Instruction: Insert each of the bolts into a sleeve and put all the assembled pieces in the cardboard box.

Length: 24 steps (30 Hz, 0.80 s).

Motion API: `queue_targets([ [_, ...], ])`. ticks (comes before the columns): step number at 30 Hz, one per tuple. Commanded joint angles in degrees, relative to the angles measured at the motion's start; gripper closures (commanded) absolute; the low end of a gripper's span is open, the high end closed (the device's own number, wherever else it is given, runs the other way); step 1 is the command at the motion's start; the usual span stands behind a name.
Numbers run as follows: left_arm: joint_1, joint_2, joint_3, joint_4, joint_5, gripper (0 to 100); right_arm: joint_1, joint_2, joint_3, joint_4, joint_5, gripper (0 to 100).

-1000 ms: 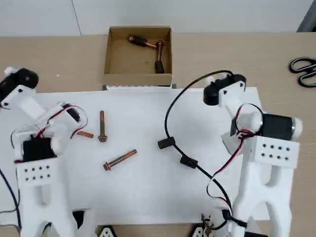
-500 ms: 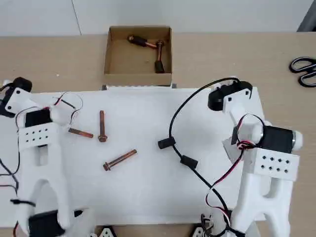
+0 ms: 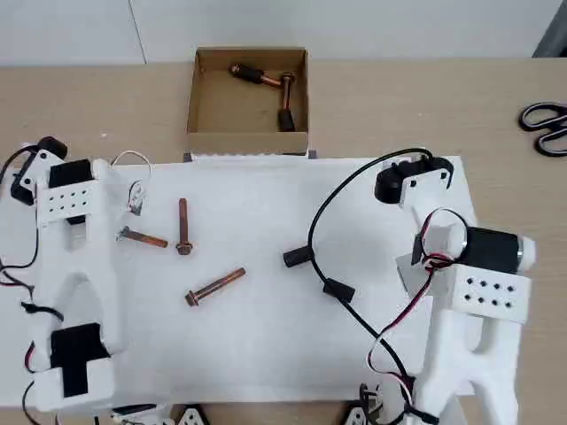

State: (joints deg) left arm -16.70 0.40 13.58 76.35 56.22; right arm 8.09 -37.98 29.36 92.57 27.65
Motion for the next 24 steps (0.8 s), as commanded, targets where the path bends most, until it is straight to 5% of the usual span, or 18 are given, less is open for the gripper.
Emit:
queue_targets([
  [1,-0.35,0.97,-3.3,0.79,0.26,90,0.4,-1.71,0.0,-0.75,-0.53,99.5],
  [24,-4.31,8.79,-3.65,-2.99,0.0,90,0.04,-1.71,0.0,-0.84,-0.53,99.5],
])
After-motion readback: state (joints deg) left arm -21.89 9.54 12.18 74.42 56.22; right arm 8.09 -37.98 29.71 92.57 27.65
